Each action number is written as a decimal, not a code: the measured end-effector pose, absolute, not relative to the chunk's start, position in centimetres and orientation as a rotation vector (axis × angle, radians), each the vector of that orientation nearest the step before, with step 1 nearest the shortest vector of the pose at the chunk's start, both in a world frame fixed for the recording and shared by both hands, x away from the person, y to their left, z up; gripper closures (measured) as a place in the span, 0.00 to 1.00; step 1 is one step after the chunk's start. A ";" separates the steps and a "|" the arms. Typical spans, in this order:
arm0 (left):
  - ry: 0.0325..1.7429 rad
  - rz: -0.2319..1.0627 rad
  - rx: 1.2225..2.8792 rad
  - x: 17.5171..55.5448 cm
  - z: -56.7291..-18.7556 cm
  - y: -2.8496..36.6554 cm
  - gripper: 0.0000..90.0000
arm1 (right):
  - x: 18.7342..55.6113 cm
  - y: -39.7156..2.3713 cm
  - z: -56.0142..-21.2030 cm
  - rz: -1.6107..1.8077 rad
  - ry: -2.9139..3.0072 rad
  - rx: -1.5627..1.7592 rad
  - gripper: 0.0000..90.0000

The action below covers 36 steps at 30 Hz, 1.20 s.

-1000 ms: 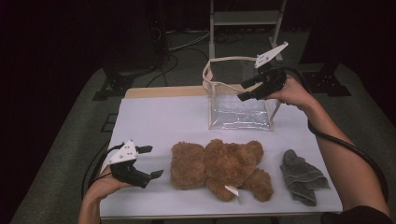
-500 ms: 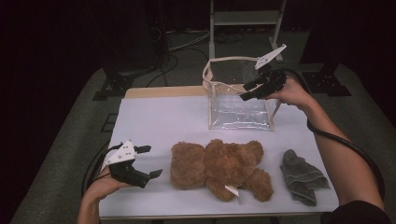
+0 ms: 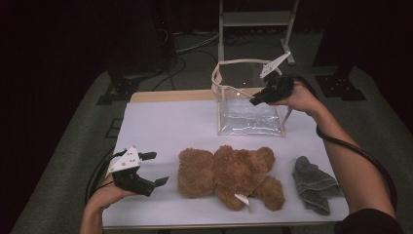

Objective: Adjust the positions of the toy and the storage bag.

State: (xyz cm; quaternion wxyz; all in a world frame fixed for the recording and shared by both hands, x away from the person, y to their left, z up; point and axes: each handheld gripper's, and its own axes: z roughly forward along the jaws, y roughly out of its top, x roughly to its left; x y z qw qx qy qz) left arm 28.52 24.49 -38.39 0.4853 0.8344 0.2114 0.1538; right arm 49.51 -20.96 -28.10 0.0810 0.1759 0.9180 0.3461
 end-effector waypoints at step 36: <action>0.506 0.354 2.022 28.2 -38.2 24.5 0.08 | 46.7 -16.1 -27.7 1.043 2.788 0.301 0.97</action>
